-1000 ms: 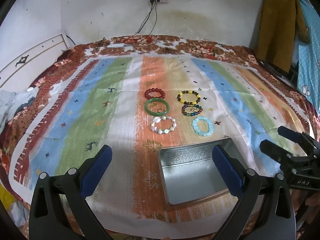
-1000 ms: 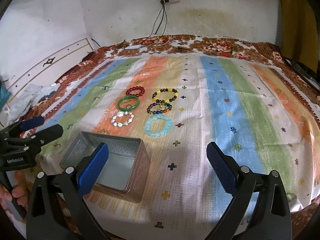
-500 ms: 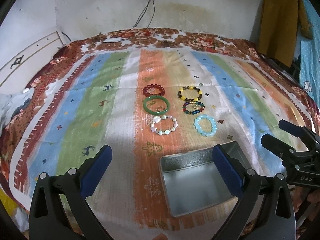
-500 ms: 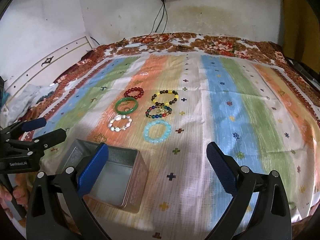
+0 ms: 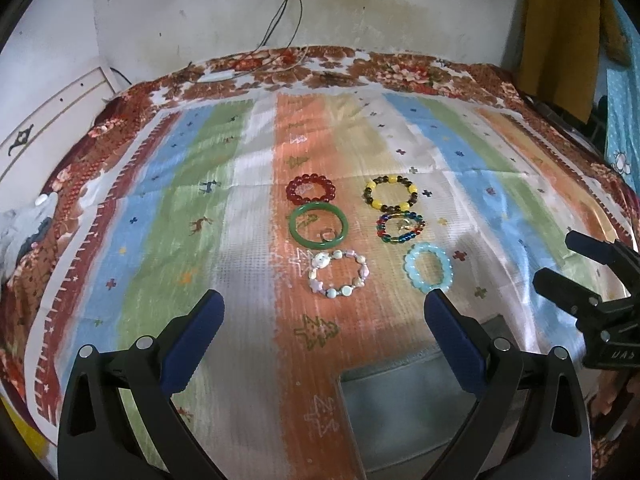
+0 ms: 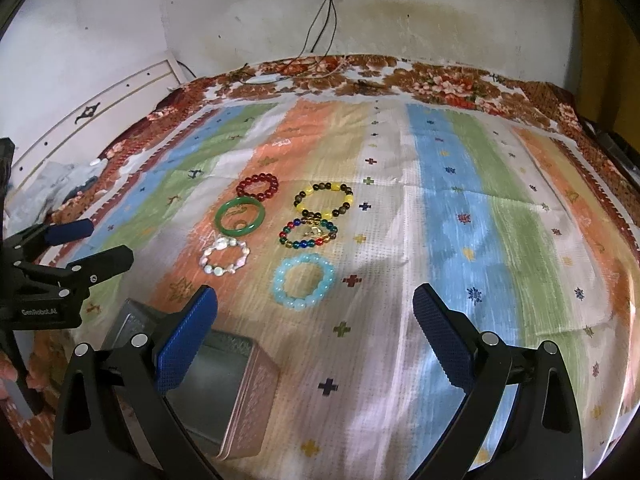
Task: Organize jewelry
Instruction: 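Move left tool to white-pink bracelet while right tool approaches light blue bracelet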
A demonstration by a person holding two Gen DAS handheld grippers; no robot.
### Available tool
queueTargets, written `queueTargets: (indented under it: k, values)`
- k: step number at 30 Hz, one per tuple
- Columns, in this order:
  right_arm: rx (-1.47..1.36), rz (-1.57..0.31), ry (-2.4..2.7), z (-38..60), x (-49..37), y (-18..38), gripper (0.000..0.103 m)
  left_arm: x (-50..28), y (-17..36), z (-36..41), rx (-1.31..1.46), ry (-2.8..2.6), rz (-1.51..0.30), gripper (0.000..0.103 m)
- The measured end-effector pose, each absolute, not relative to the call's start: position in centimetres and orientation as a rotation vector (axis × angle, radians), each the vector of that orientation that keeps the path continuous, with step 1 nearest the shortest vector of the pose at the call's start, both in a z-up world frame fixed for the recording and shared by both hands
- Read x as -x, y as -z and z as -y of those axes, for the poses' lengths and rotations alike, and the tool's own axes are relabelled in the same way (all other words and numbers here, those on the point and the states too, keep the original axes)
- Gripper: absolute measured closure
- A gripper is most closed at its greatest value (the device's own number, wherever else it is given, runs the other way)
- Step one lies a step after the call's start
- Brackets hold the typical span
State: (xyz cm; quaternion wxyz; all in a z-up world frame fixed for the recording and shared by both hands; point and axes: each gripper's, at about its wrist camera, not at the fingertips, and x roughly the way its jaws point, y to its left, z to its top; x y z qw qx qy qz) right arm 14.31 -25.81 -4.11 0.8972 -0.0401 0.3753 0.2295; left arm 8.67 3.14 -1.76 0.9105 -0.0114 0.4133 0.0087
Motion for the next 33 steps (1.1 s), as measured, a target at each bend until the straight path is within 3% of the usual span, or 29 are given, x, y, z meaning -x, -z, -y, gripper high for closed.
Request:
queueTargets:
  k: [25,33]
  values:
    - [0.079,-1.023,-0.449,24.0,-22.1,7.6,0.004,-17.7,7.4,-6.6,0.101,-0.027,-1.152,0.006]
    - [0.081,-1.095,-0.456,23.0,-24.0,9.4,0.004,-19.7,9.2,-6.6,0.104,-0.01,-1.229,0.022]
